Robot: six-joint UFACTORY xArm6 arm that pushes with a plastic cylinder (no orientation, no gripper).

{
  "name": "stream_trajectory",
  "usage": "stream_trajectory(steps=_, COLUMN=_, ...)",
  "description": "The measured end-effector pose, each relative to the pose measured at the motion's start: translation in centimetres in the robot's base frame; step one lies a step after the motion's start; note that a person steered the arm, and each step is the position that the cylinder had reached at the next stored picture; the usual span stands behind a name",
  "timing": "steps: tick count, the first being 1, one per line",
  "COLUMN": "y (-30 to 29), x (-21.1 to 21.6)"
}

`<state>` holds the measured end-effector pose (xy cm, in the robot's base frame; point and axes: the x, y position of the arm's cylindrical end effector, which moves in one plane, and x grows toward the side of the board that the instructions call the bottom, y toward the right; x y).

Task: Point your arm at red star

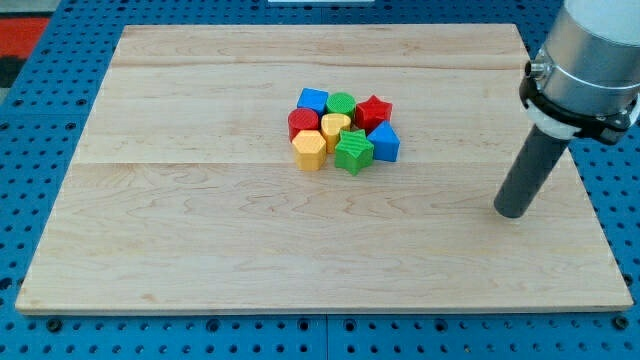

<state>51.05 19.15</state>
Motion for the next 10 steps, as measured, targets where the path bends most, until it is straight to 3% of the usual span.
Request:
stream_trajectory(steps=3, y=-5.0, x=-1.2)
stream_trajectory(steps=4, y=-4.0, x=-1.2)
stream_trajectory(steps=5, y=1.1, x=-1.8)
stream_trajectory(steps=6, y=1.5, x=-5.3)
stream_trajectory(steps=9, y=-4.8, x=-15.1)
stream_trajectory(steps=10, y=-7.5, x=-16.3)
